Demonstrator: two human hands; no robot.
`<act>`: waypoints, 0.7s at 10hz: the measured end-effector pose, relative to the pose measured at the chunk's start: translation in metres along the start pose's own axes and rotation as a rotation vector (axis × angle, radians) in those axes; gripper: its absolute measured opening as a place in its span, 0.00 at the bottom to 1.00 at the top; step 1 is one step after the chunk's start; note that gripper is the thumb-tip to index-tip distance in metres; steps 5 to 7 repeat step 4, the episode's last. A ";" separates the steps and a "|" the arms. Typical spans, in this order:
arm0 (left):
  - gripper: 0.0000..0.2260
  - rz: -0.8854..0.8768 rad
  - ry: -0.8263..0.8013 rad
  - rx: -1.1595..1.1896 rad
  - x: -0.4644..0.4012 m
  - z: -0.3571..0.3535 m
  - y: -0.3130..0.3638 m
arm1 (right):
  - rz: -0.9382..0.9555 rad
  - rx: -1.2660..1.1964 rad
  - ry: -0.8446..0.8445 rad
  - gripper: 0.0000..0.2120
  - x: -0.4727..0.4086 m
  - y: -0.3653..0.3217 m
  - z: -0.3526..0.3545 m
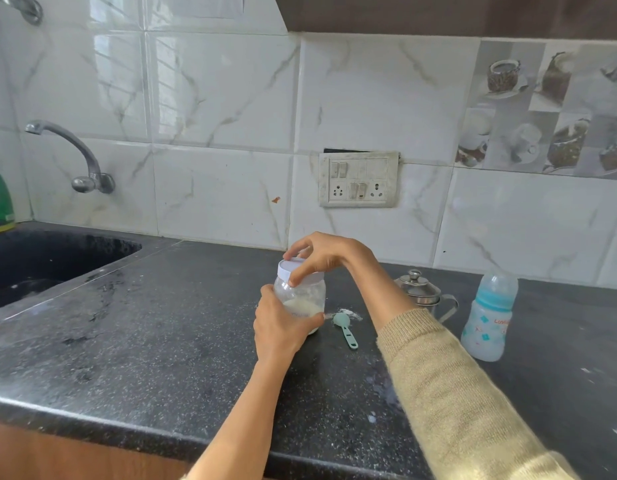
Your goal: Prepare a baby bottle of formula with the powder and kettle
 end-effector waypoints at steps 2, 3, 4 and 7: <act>0.34 0.007 -0.001 -0.016 -0.002 -0.003 -0.005 | 0.029 -0.096 -0.024 0.29 -0.007 0.007 -0.007; 0.41 0.016 -0.022 0.011 -0.002 -0.006 -0.005 | 0.104 -0.164 -0.011 0.38 -0.007 0.013 -0.011; 0.55 -0.001 0.049 0.047 0.003 0.005 0.004 | 0.204 -0.355 0.174 0.38 0.017 0.021 0.004; 0.55 -0.001 0.049 0.047 0.003 0.005 0.004 | 0.204 -0.355 0.174 0.38 0.017 0.021 0.004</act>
Point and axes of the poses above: each hand's wrist, its own x-axis away from the middle knuckle, its own z-axis out of the back of the hand, y = z × x, the point moved 9 cm from there along -x, towards the middle knuckle, and after that the axes turned 7 degrees about -z, right-handed, at the moved point
